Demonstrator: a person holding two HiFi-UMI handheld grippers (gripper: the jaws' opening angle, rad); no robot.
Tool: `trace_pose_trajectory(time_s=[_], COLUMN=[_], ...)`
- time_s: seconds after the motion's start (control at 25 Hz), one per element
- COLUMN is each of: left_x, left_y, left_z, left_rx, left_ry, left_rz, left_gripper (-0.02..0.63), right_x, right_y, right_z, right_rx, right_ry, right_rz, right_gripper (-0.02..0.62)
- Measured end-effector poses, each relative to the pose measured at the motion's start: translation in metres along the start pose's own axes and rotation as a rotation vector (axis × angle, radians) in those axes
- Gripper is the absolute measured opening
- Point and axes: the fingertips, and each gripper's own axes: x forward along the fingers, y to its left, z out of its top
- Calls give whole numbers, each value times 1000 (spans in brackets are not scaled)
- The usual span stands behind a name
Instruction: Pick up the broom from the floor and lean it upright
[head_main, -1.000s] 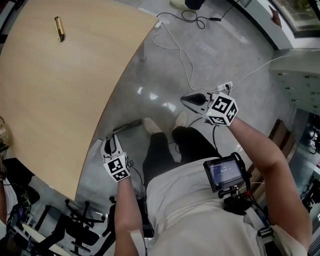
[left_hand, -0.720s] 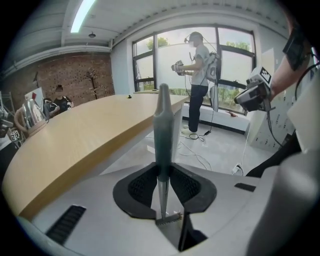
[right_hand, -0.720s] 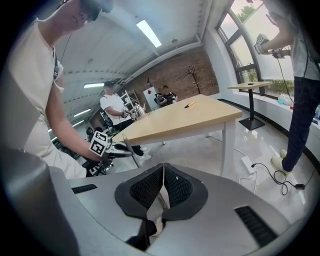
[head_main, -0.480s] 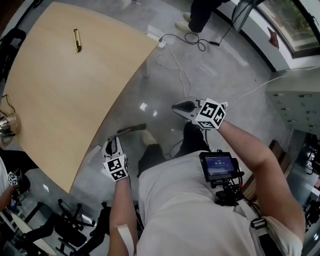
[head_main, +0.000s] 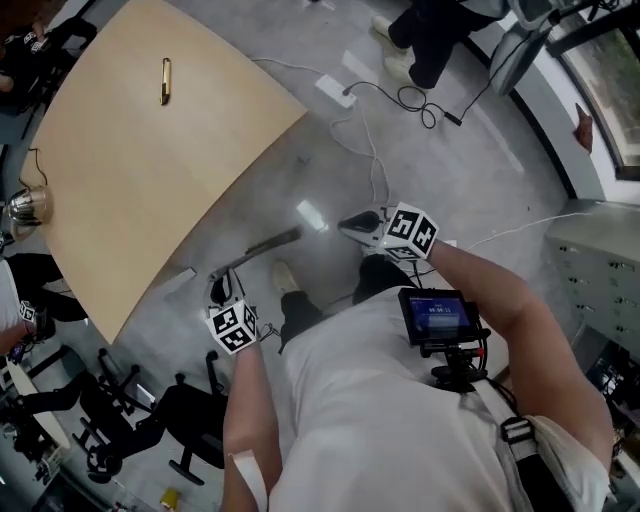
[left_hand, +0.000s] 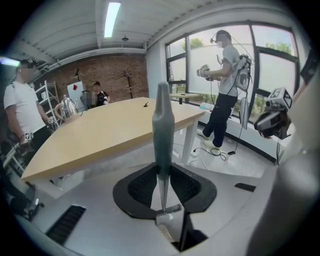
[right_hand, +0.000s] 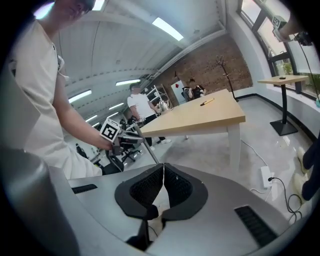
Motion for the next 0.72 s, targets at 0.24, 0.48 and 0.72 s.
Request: trace_pose_trajectory(time_s=[0.24,0.48,0.72], left_x=[28,76,134], left_y=[-39,-90,-99], left_z=[-1,-12,19], left_rx=[-149,-133,-127], left_ry=[46,133,107], left_rz=[84,32,21], left_gripper=[84,84,84], right_x=[-14,-25,-42], right_y=[-30,-46,-61], right_z=[-19,-38,-74], right_rx=[4,11,56], right_ry=[65,139,186], right_rz=[111,194,179], right_gripper=[17,18,18])
